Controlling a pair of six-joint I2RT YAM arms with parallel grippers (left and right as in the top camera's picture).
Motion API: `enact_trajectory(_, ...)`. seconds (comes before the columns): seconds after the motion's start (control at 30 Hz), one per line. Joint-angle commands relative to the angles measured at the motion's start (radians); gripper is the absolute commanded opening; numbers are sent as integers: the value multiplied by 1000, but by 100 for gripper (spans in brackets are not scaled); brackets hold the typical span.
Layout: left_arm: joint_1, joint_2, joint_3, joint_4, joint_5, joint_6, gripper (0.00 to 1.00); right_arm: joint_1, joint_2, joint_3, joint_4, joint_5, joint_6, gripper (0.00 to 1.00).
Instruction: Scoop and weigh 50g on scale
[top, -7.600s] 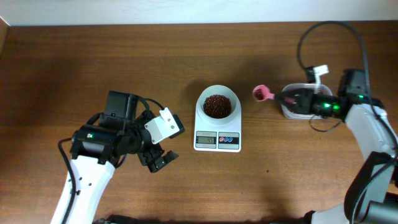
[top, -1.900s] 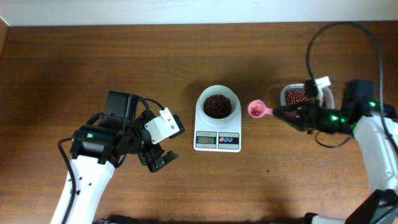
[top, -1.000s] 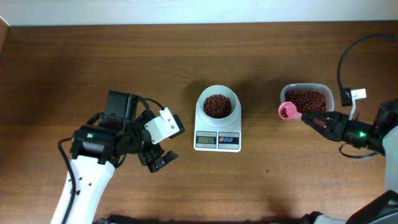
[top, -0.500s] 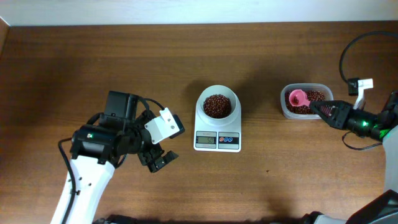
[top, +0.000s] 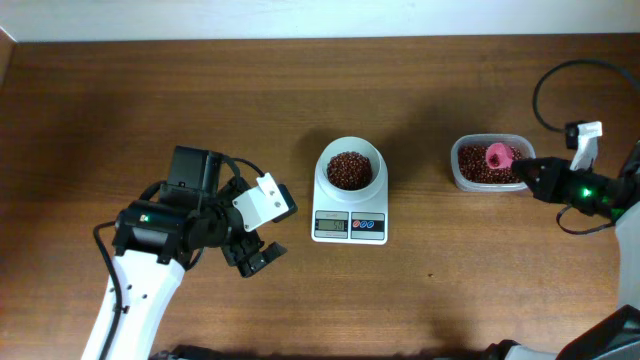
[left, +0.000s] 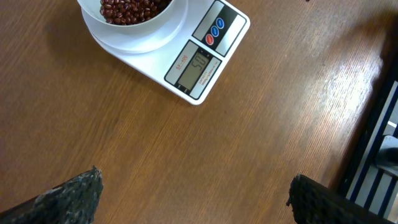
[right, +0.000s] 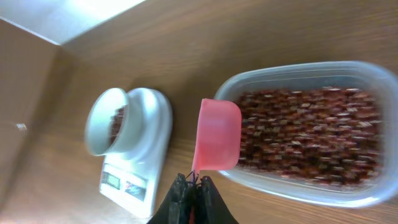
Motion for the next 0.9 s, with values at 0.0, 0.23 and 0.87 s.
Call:
enact_trajectory(0.0,4,-2,-2,-2,11,13,99,-5,-14,4,16,121,-7,15)
enact_trajectory(0.23,4,-2,-2,-2,11,13,99,-3,-14,4,88,129,-7,17)
enact_trajectory(0.87,4,-2,-2,-2,11,13,99,156,43,4,176,564,-148,4)
